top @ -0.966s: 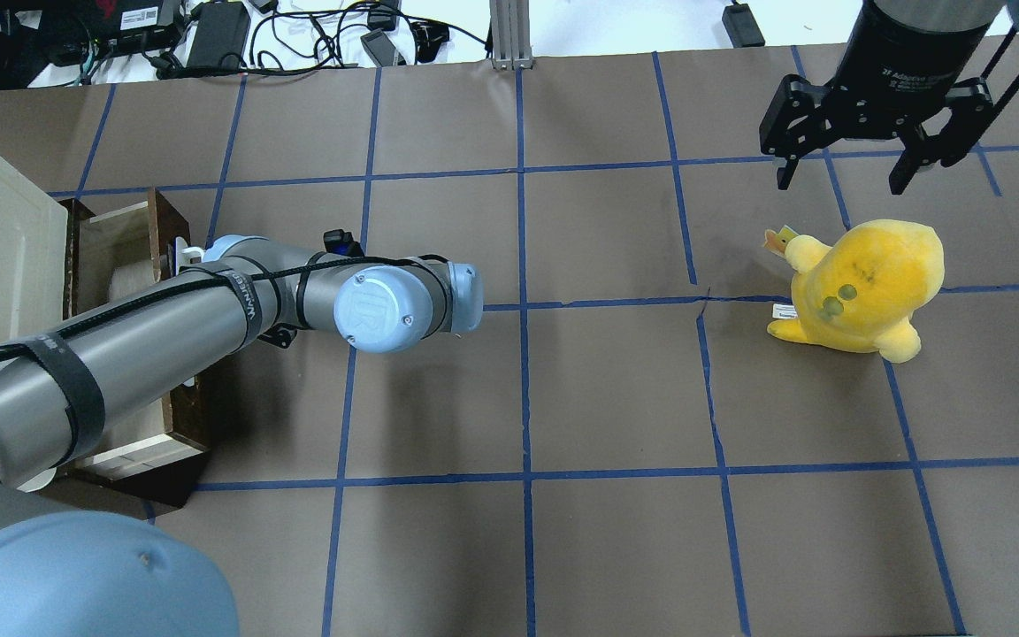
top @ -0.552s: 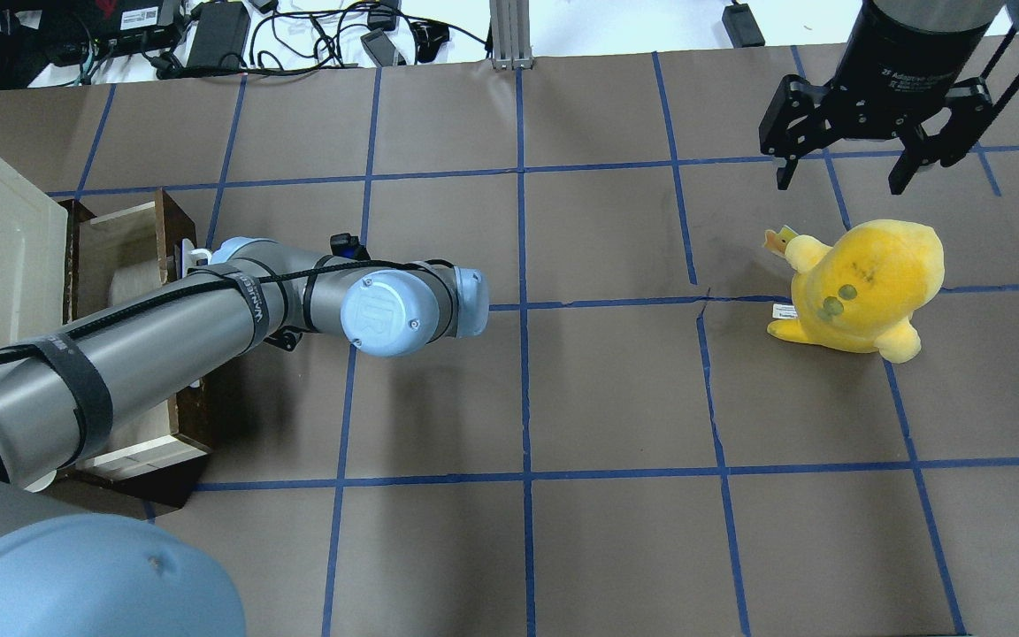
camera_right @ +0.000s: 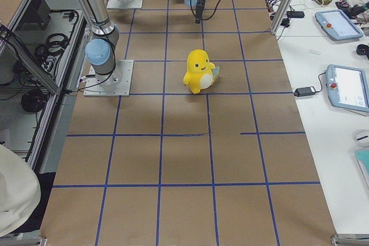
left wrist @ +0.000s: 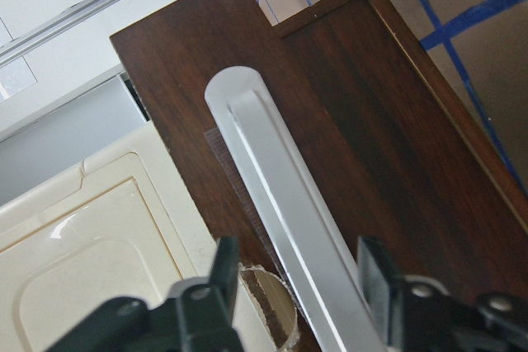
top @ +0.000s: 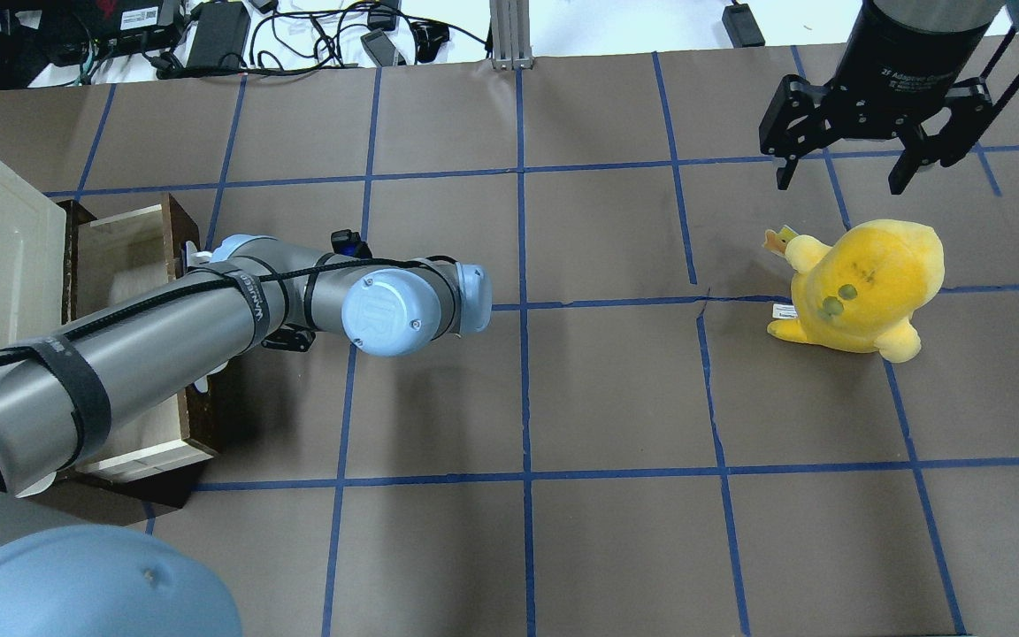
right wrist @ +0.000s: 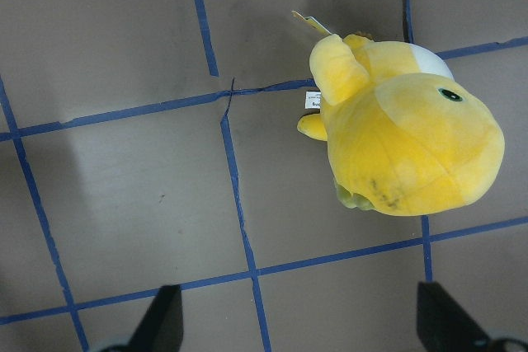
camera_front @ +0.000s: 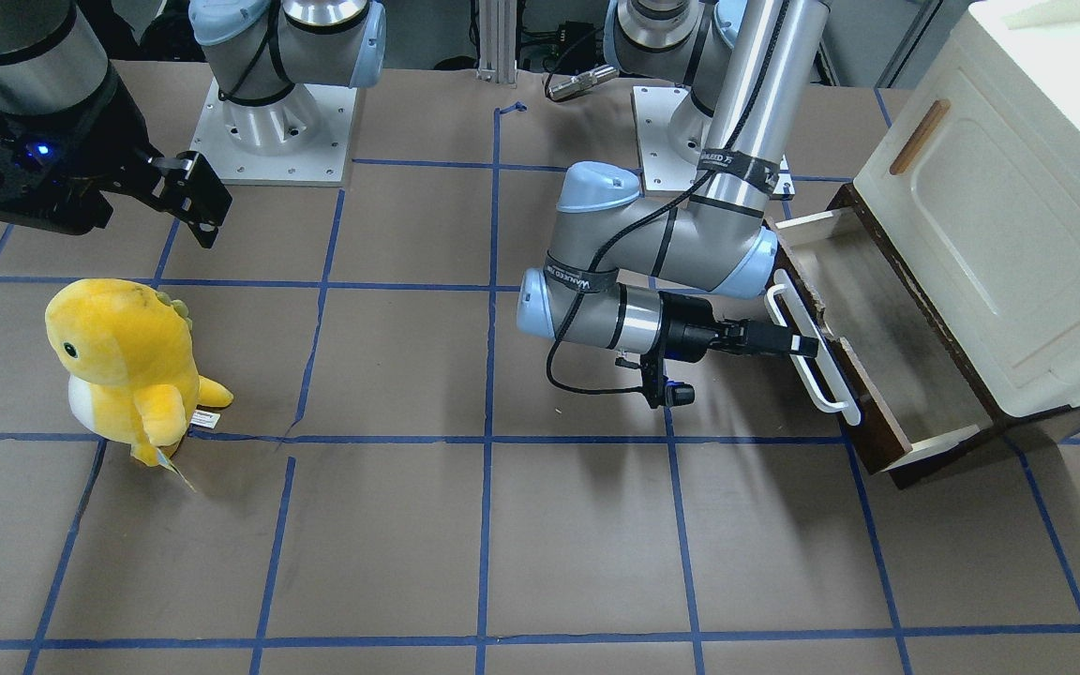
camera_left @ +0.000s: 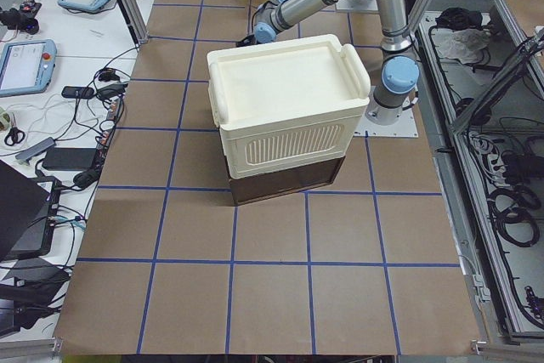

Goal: Pull drawer sideways
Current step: 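Open the left gripper and lift it away from the handle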

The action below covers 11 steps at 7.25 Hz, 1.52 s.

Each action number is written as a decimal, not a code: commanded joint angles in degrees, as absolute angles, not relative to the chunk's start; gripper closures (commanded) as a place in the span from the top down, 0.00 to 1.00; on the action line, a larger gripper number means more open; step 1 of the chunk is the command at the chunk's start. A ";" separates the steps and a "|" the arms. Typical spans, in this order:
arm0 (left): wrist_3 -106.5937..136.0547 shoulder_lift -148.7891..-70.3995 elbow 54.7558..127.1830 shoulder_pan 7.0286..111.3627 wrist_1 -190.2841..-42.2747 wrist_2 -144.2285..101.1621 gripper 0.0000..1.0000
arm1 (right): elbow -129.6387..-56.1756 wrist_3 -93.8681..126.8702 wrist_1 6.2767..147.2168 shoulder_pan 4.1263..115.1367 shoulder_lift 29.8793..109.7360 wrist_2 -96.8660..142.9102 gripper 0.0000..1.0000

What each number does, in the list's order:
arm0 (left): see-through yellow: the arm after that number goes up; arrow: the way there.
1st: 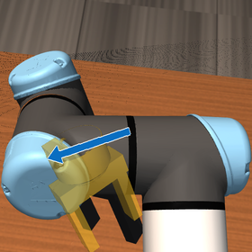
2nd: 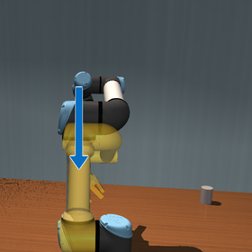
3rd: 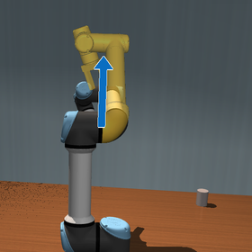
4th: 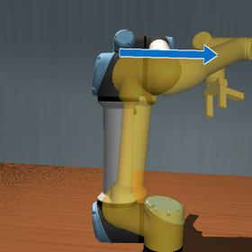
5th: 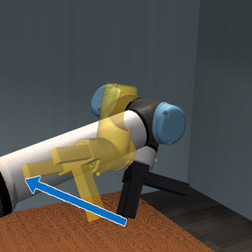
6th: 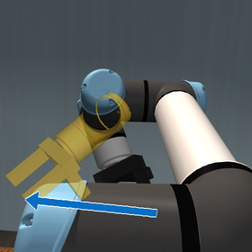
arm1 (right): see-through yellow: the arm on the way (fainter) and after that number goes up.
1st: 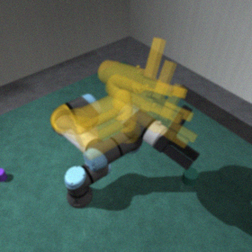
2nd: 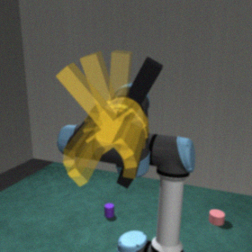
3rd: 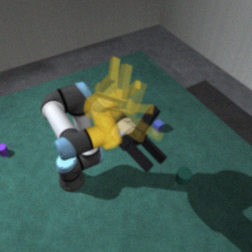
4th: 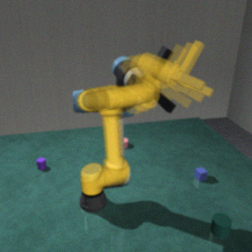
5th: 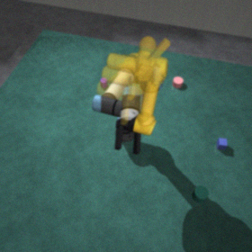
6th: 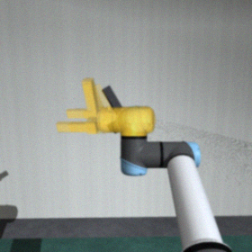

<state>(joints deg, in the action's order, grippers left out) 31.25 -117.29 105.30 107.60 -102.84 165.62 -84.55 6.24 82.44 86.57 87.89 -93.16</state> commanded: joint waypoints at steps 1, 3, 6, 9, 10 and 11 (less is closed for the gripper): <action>30.33 -114.45 98.57 111.16 -102.22 153.19 1.00 | -84.55 6.24 82.44 86.57 87.89 -93.16 1.00; 25.25 -109.89 88.73 111.53 -102.22 134.13 1.00 | -84.55 6.24 82.44 86.49 87.89 -93.16 1.00; 18.14 -98.30 83.94 106.28 -102.22 110.38 1.00 | -84.55 6.24 82.44 86.57 87.89 -93.16 1.00; 11.26 -87.56 87.25 100.04 -102.83 97.59 1.00 | -84.55 6.24 82.44 86.49 87.89 -93.16 1.00; 9.25 -85.63 89.36 97.32 -102.14 94.17 1.00 | -84.55 6.24 82.44 86.57 87.89 -93.16 1.00; 4.79 -84.91 89.38 94.25 -101.52 91.17 1.00 | -84.55 6.24 82.44 86.57 87.89 -93.16 1.00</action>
